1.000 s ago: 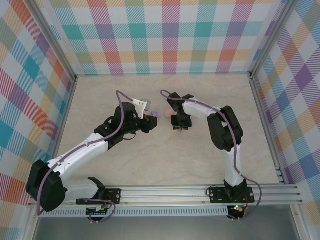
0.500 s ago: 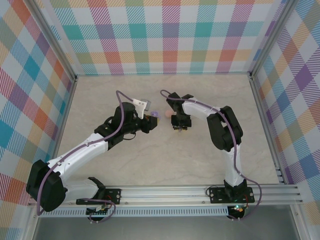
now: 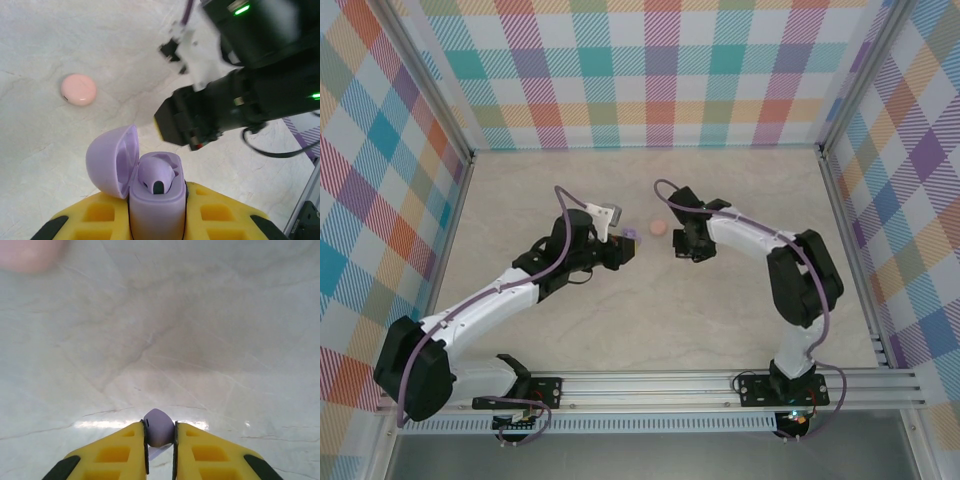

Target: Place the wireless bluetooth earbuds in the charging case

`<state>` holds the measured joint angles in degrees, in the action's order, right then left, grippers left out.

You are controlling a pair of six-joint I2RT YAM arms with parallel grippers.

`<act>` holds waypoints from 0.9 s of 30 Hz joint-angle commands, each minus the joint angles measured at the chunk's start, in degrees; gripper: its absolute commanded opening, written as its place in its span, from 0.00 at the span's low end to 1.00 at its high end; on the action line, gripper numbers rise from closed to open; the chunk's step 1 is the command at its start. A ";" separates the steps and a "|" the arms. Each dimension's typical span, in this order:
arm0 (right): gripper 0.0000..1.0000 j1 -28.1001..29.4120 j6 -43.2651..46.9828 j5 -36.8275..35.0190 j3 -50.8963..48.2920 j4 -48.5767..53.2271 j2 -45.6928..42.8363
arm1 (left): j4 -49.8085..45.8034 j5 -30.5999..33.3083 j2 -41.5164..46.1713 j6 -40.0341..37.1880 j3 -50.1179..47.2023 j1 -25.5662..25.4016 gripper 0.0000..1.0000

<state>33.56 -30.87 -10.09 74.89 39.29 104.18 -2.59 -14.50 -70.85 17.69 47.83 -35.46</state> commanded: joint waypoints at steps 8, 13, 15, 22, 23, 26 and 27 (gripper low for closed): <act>0.17 0.62 5.84 4.53 -4.96 -8.62 -13.40 | 9.04 -4.62 -4.87 4.60 -2.97 0.57 0.14; 0.17 1.24 8.16 8.44 -5.84 -10.60 -17.41 | 11.86 -7.11 -7.05 4.08 -3.22 0.54 0.14; 0.17 1.46 8.82 9.57 -6.41 -11.69 -19.24 | 12.87 -7.94 -7.76 3.72 -3.44 0.48 0.14; 0.17 2.54 10.99 12.91 -7.98 -15.51 -26.08 | 19.69 -14.30 -8.05 0.42 -5.14 0.49 0.14; 0.17 2.71 11.24 13.26 -8.14 -15.92 -27.16 | 20.88 -14.99 -7.71 -0.33 -5.58 0.46 0.13; 0.17 3.31 11.78 14.22 -8.45 -16.93 -29.87 | 23.94 -16.55 -6.55 -2.89 -6.77 0.39 0.14; 0.17 3.50 11.96 14.51 -8.45 -17.01 -30.50 | 24.39 -16.85 -6.14 -3.62 -6.88 0.43 0.14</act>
<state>36.45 -20.82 2.07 67.18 25.19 75.92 16.10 -27.86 -79.00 17.98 41.80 -35.46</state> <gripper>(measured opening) 0.170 0.221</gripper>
